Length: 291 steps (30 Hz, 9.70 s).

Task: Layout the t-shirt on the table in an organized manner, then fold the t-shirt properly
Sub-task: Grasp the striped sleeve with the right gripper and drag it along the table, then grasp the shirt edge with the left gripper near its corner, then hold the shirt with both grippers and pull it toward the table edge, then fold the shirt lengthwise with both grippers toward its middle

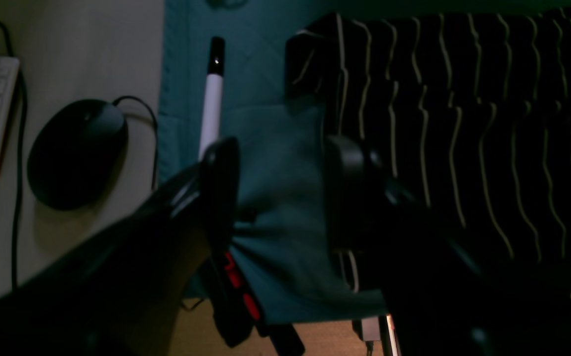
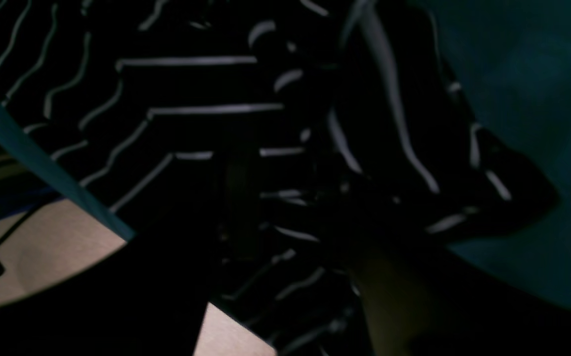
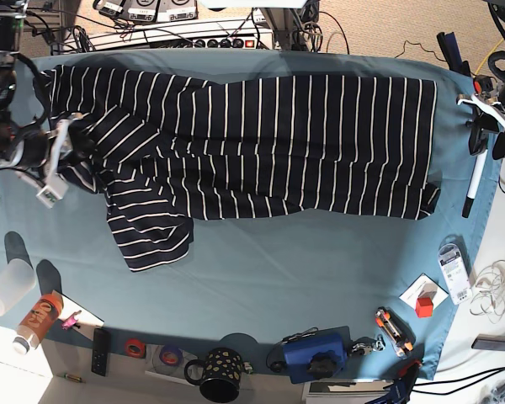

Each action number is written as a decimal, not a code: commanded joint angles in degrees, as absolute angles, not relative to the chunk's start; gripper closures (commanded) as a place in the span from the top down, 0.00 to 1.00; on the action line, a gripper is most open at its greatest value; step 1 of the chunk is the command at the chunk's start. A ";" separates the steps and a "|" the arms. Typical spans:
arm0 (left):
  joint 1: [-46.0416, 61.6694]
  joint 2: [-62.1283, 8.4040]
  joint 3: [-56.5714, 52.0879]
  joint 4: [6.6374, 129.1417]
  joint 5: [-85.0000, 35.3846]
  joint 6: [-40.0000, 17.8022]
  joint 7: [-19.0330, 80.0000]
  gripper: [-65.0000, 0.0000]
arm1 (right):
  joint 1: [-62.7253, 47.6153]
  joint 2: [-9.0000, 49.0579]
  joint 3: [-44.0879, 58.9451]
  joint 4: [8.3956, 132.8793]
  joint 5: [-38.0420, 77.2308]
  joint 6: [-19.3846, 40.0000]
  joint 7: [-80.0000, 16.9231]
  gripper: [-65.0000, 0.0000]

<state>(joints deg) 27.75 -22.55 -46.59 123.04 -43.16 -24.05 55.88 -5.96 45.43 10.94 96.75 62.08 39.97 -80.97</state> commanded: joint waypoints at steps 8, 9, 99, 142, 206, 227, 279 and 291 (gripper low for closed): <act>27.77 -23.49 -47.00 123.94 -43.75 -24.08 54.43 0.43 | 4.47 43.13 23.07 94.83 45.87 40.00 -62.61 0.30; 27.77 -23.49 -47.00 123.94 -43.75 -24.10 54.46 0.43 | 6.46 42.61 22.00 92.51 42.81 40.00 -61.67 0.30; 15.75 -23.97 -32.49 99.29 -64.79 -40.00 75.31 0.11 | 37.47 24.43 -0.27 37.08 31.99 39.70 -58.52 0.30; -0.64 -23.66 -24.05 94.24 -37.45 -29.78 71.13 0.17 | 37.45 24.45 -0.27 37.08 32.10 39.70 -58.50 0.30; -31.70 -23.66 -3.51 67.51 -18.02 -25.04 32.93 0.00 | 44.95 21.93 3.92 37.12 11.77 22.70 -25.58 0.00; -36.67 -24.01 -3.55 60.45 -18.00 -25.34 32.45 0.00 | 45.39 24.38 19.55 42.24 22.65 32.18 -41.85 0.00; -15.11 -32.38 -14.55 79.13 -67.46 -34.54 78.15 0.00 | -0.14 29.69 40.73 94.00 63.88 38.17 -80.00 0.00; -15.29 -32.42 -23.35 79.15 -66.46 -34.35 74.54 0.00 | -1.76 30.81 45.10 94.13 64.90 38.83 -80.00 0.00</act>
<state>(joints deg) -14.04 -31.16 -22.96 78.28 -65.45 -34.39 75.79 -2.50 29.04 44.58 93.03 64.03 38.65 -81.41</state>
